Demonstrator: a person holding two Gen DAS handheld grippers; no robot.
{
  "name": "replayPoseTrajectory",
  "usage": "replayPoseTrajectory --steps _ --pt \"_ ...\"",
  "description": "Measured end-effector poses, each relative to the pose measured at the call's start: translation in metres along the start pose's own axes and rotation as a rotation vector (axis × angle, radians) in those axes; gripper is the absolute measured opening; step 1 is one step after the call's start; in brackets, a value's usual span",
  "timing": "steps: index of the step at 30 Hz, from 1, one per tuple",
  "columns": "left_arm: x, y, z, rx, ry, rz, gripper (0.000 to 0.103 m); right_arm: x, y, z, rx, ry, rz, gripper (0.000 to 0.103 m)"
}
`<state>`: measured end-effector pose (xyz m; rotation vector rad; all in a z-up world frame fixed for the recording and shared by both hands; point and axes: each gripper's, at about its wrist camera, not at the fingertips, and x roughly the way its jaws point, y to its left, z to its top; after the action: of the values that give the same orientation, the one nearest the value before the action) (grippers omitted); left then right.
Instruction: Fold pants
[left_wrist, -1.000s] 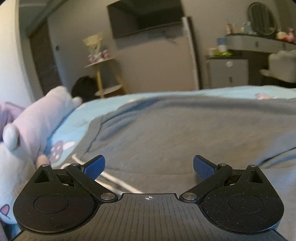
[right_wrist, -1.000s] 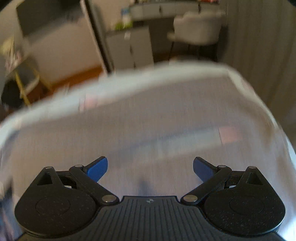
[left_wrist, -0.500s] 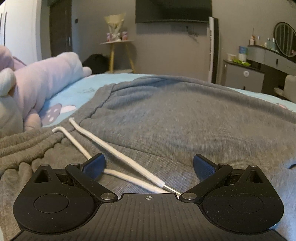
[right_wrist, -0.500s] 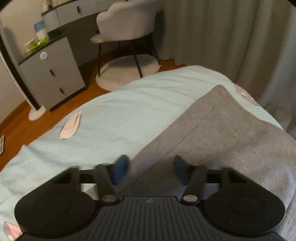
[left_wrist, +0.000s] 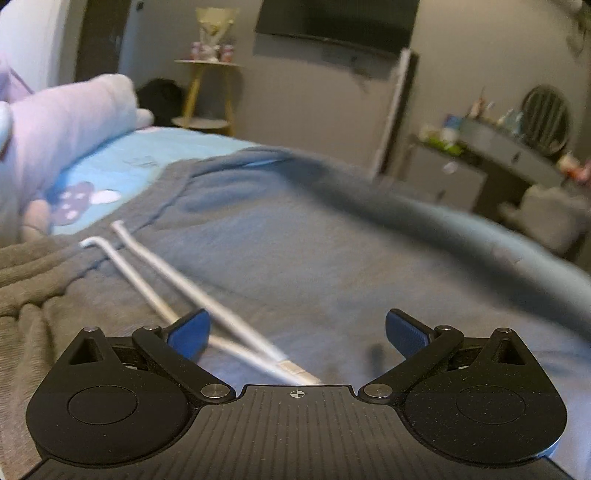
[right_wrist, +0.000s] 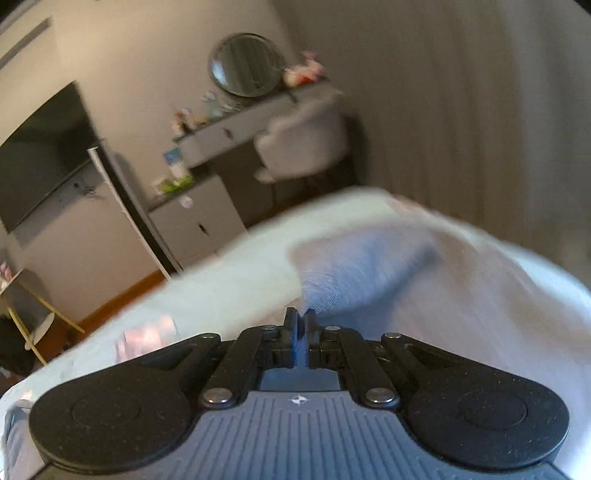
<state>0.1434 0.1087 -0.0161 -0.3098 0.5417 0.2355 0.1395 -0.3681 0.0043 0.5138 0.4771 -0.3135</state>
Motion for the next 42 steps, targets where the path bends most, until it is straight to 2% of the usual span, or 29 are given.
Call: replayPoseTrajectory --steps 3,4,6,8,9,10,11,13,14,16,18,19,20,23,24,25,27,31,34,36,39,42 --pt "-0.009 -0.002 0.019 -0.052 -0.012 -0.069 0.103 -0.007 -0.043 -0.044 0.075 0.156 -0.121 0.003" --pt "-0.01 -0.002 0.026 -0.067 -0.009 -0.09 0.103 -0.009 -0.049 -0.049 0.07 0.177 -0.143 0.007" --pt "-0.008 -0.001 0.037 -0.091 -0.001 -0.138 0.103 -0.016 -0.045 -0.044 -0.008 0.148 -0.142 0.009" --pt "0.003 -0.001 0.051 -0.103 0.029 -0.178 0.103 -0.017 -0.028 -0.033 -0.137 0.092 -0.141 0.03" --pt "0.011 -0.001 0.057 -0.117 0.05 -0.197 0.103 -0.015 -0.017 -0.026 -0.204 0.06 -0.13 0.037" --pt "0.022 0.0 0.063 -0.141 0.073 -0.218 0.103 -0.01 -0.007 -0.019 -0.259 0.035 -0.112 0.051" --pt "0.033 0.003 0.068 -0.164 0.093 -0.234 0.103 -0.003 0.001 -0.013 -0.301 0.023 -0.087 0.06" --pt "0.057 0.005 0.075 -0.211 0.143 -0.238 0.103 0.017 0.017 -0.004 -0.382 0.028 -0.04 0.062" --pt "0.069 0.007 0.078 -0.242 0.164 -0.235 0.103 0.031 0.024 -0.002 -0.417 0.049 -0.043 0.062" --pt "0.091 0.011 0.082 -0.296 0.205 -0.228 0.103 0.059 0.031 -0.001 -0.486 0.098 -0.104 0.061" --pt "0.11 0.014 0.086 -0.323 0.235 -0.228 0.103 0.079 0.029 -0.001 -0.507 0.124 -0.153 0.058" --pt "0.119 0.013 0.087 -0.33 0.255 -0.217 0.102 0.084 0.026 0.001 -0.488 0.134 -0.154 0.049" --pt "0.128 0.013 0.088 -0.333 0.268 -0.204 0.101 0.087 0.023 0.003 -0.457 0.135 -0.147 0.033" --pt "0.151 0.008 0.09 -0.322 0.326 -0.184 0.088 0.087 0.007 0.01 -0.358 0.134 -0.137 0.011" --pt "0.154 0.004 0.091 -0.304 0.33 -0.187 0.076 0.088 0.004 0.012 -0.34 0.137 -0.135 0.007" --pt "0.155 -0.001 0.093 -0.272 0.335 -0.203 0.047 0.086 0.001 0.012 -0.328 0.134 -0.13 0.003" --pt "0.15 -0.012 0.095 -0.199 0.358 -0.227 0.008 0.077 -0.002 0.015 -0.314 0.097 -0.136 0.003" --pt "0.09 -0.019 0.097 -0.047 0.221 -0.25 0.008 0.034 -0.021 0.035 -0.225 -0.024 -0.121 0.003" --pt "0.033 -0.006 0.093 -0.068 0.178 -0.316 0.008 -0.008 -0.048 0.052 -0.144 -0.098 -0.104 0.003" --pt "-0.01 0.001 0.084 -0.046 0.143 -0.345 0.008 -0.031 -0.071 0.059 -0.078 -0.135 -0.11 0.003" --pt "-0.064 0.011 0.056 -0.021 0.157 -0.384 0.008 -0.053 -0.111 0.053 0.006 -0.152 -0.132 0.003" --pt "-0.083 0.017 0.015 -0.014 0.265 -0.344 0.008 -0.051 -0.147 0.031 0.075 -0.074 -0.177 0.003"
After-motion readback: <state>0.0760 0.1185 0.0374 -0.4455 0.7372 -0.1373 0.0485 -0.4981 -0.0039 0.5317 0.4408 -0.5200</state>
